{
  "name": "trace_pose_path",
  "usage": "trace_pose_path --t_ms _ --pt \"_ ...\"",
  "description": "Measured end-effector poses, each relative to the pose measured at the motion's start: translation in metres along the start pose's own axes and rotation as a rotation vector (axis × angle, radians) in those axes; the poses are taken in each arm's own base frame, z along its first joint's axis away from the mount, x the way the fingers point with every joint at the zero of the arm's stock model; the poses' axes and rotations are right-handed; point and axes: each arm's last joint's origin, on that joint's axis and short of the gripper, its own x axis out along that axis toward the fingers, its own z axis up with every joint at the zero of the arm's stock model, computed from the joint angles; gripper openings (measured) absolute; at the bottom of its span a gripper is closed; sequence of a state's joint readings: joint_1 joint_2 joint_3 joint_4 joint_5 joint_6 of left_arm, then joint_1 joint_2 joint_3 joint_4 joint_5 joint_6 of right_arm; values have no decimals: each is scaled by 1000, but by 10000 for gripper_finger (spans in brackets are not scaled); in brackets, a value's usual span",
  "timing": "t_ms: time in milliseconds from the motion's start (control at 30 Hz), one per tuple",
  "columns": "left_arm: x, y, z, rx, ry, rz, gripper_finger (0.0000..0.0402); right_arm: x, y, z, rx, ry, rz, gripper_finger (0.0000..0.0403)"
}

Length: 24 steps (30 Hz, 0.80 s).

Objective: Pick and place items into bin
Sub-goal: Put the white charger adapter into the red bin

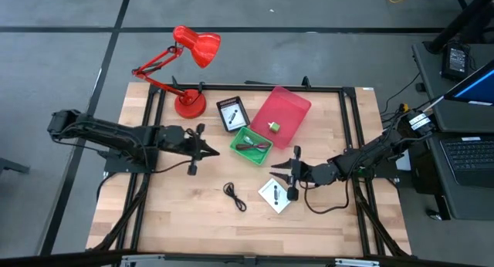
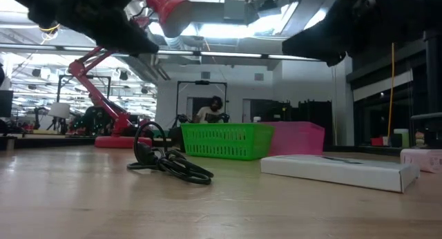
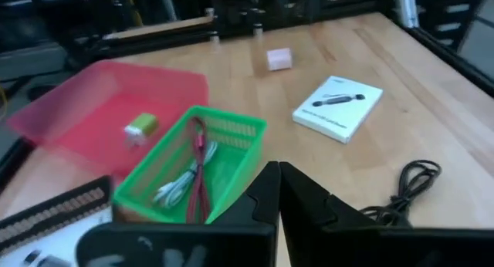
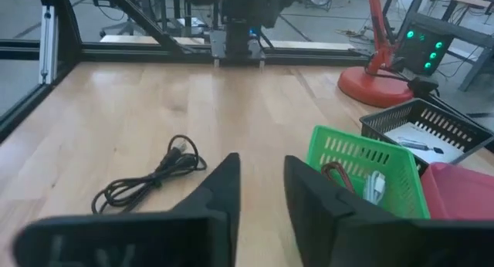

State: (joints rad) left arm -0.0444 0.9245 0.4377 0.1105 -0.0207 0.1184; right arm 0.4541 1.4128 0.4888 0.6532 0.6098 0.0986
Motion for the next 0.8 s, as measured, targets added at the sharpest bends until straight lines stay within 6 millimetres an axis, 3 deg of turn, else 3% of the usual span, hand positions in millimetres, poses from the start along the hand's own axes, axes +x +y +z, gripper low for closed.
trace_pose_path --t_ms 200,400,633,800 --pt "-6 -1 -9 -11 3 14 1 5 5 13 -46 34 -22 137" --pt "-5 -1 -17 -10 26 11 2 11 8 30 -46 237 -119 176" --pt "-4 -2 -20 0 40 9 3 4 7 59 137 427 -228 219" --pt "-4 -2 -20 43 41 8 2 -6 2 67 323 571 -297 246"
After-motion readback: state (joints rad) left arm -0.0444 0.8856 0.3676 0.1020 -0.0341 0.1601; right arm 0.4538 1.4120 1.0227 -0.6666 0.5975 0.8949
